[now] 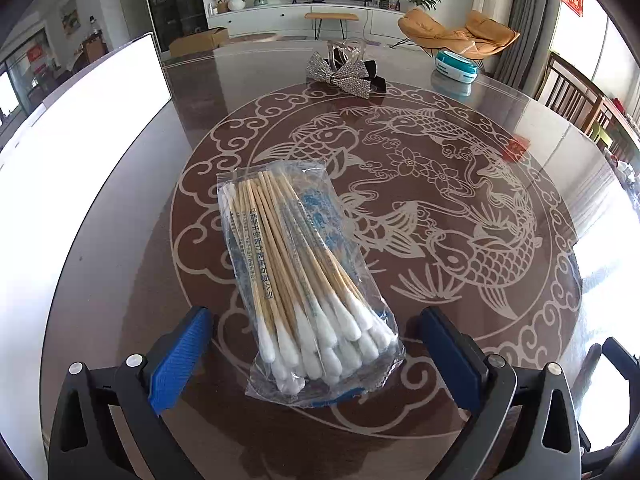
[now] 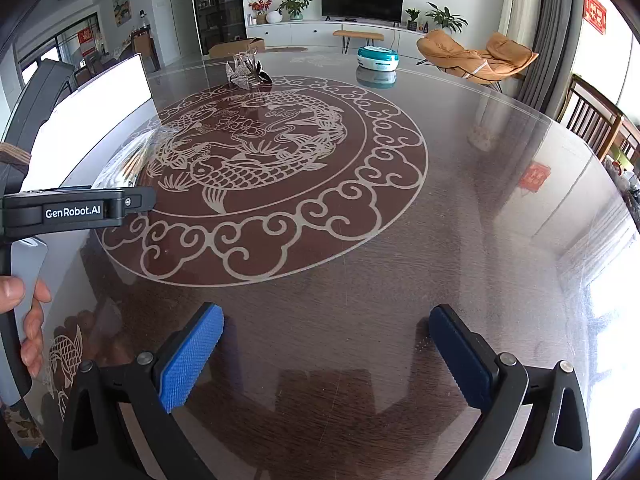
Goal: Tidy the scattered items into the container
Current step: 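Move both open tools back over the table, then lower the left tool onto the cotton swab bag while the right tool approaches the bow clip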
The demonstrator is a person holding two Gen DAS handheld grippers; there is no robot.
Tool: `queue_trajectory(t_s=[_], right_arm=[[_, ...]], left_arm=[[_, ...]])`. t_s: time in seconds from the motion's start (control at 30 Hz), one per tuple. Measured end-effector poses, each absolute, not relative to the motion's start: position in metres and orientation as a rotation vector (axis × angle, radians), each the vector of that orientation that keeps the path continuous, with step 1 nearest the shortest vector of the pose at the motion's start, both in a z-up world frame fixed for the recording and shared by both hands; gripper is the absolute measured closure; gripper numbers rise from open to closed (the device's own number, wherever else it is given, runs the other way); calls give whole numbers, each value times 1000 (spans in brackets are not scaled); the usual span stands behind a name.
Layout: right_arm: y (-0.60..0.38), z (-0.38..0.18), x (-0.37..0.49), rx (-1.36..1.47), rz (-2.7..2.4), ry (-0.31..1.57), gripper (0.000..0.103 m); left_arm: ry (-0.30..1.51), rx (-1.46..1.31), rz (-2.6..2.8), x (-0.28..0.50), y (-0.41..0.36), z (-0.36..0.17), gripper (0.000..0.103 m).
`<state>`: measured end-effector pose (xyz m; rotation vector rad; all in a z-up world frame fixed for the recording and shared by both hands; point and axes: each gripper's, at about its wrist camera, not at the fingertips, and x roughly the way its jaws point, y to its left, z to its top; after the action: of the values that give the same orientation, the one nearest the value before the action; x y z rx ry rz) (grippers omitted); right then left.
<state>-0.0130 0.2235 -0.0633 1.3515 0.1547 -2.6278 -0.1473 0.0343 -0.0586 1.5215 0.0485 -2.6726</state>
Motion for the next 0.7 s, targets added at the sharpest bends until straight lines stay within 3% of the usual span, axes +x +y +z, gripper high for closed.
queue_trajectory(t_s=[0.7], right_arm=[[223, -64, -13, 1351, -2629, 154, 0]], left_arm=[[42, 1470, -2713, -162, 31, -57, 0]])
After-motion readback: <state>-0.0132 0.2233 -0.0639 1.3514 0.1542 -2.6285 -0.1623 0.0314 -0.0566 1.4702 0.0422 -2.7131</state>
